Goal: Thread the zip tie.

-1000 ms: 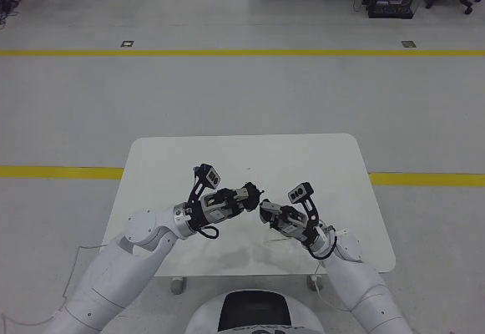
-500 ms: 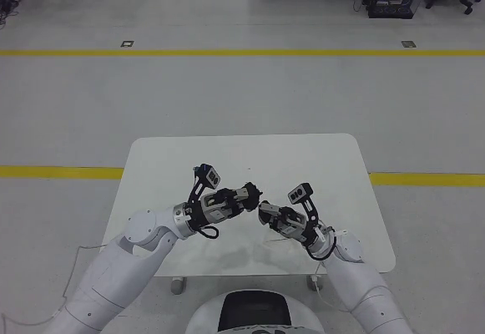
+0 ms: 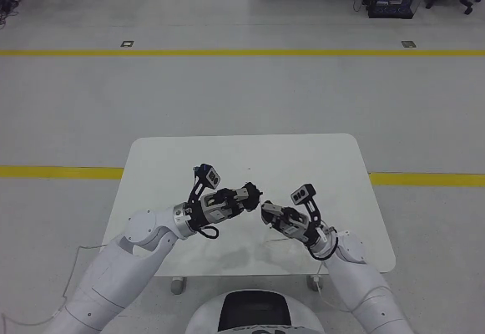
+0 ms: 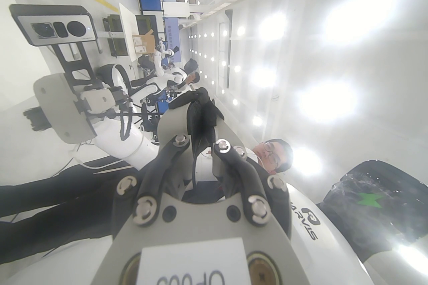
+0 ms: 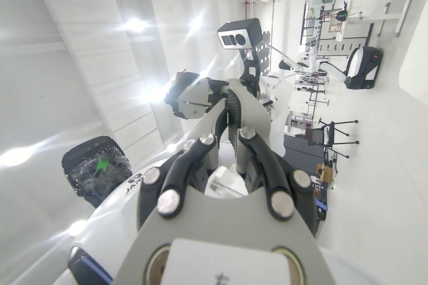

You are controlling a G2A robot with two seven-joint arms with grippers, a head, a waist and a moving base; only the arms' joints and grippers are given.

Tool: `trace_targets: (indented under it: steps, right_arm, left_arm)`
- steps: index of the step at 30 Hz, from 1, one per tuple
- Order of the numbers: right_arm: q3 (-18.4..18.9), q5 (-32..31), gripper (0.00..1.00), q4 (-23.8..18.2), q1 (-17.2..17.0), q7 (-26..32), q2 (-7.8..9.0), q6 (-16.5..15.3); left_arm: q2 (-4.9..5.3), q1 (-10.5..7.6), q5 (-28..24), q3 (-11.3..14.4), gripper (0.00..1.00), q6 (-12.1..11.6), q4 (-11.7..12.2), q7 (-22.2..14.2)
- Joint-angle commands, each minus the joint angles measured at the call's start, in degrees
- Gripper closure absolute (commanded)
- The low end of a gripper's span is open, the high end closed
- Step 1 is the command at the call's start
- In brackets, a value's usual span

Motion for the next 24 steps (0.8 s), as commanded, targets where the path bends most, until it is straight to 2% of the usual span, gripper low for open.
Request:
trace_targets:
  steps: [1,9,10,11,20,24]
  right_arm:
    - [0.2,-0.7,1.0,0.3,-0.1,-0.2,0.01,0.0]
    - [2.0,-1.7,1.0,1.7,-0.7,-2.4,-0.08,0.0]
    - [2.4,-0.7,0.76,1.8,-0.9,-3.4,-0.2,0.0]
    - [2.5,-0.5,0.0,1.8,-1.0,-3.7,-0.24,0.0]
    - [2.5,-0.5,0.0,1.8,-1.0,-3.7,-0.24,0.0]
    - [4.7,-4.4,0.0,-0.9,-1.6,-5.9,0.48,0.0]
  left_arm:
    - [0.0,0.0,0.0,0.0,1.0,0.0,0.0,0.0]
    - [0.0,0.0,0.0,0.0,1.0,0.0,0.0,0.0]
    - [0.0,0.0,0.0,0.0,1.0,0.0,0.0,0.0]
    - [0.0,0.0,0.0,0.0,1.0,0.0,0.0,0.0]
    - [-0.01,0.02,0.0,0.0,1.0,0.1,0.0,0.2]
    - [-0.14,0.27,0.2,0.5,1.0,0.8,-1.2,1.5]
